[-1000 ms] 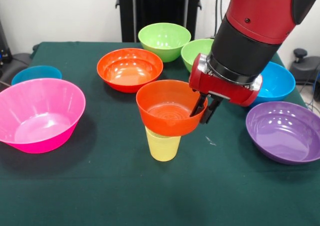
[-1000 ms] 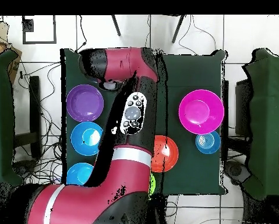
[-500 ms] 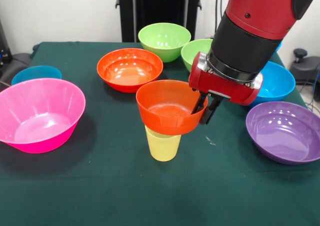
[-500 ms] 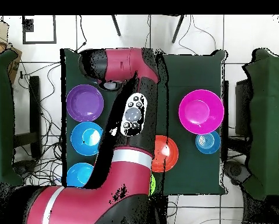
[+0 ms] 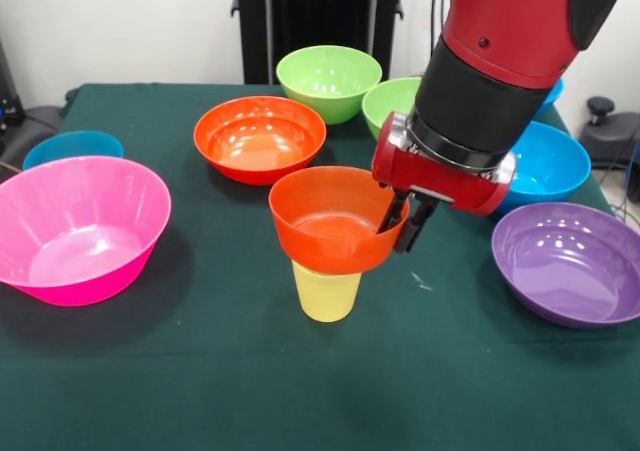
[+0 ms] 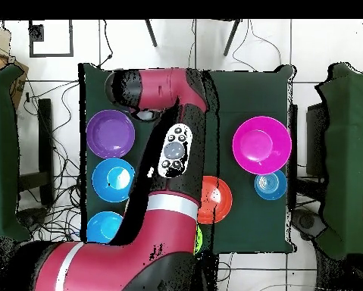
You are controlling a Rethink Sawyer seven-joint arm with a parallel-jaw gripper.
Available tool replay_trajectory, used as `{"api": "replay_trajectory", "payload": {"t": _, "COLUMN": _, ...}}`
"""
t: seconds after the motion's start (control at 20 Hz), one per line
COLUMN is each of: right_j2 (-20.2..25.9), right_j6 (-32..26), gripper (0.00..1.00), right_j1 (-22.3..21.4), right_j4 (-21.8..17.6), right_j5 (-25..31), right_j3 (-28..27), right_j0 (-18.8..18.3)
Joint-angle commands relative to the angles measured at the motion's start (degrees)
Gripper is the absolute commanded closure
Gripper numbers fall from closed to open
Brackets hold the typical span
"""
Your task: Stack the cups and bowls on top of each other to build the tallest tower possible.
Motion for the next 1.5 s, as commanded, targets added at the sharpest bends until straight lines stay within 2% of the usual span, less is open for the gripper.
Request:
{"api": "replay_trajectory", "payload": {"t": 0.05, "right_j2": 3.7, "right_j6": 7.1, "gripper": 1.0, "right_j1": 0.7, "right_j4": -0.3, "right_j5": -3.5, "right_j3": 7.2, "right_j0": 0.1}}
{"api": "replay_trajectory", "payload": {"t": 0.45, "right_j2": 3.7, "right_j6": 7.3, "gripper": 1.0, "right_j1": 0.2, "right_j4": -0.3, "right_j5": -5.7, "right_j3": 9.5, "right_j0": 0.2}}
{"api": "replay_trajectory", "payload": {"t": 1.5, "right_j2": 3.1, "right_j6": 7.9, "gripper": 1.0, "right_j1": 0.7, "right_j4": -0.3, "right_j5": -6.3, "right_j3": 9.8, "right_j0": 0.5}}
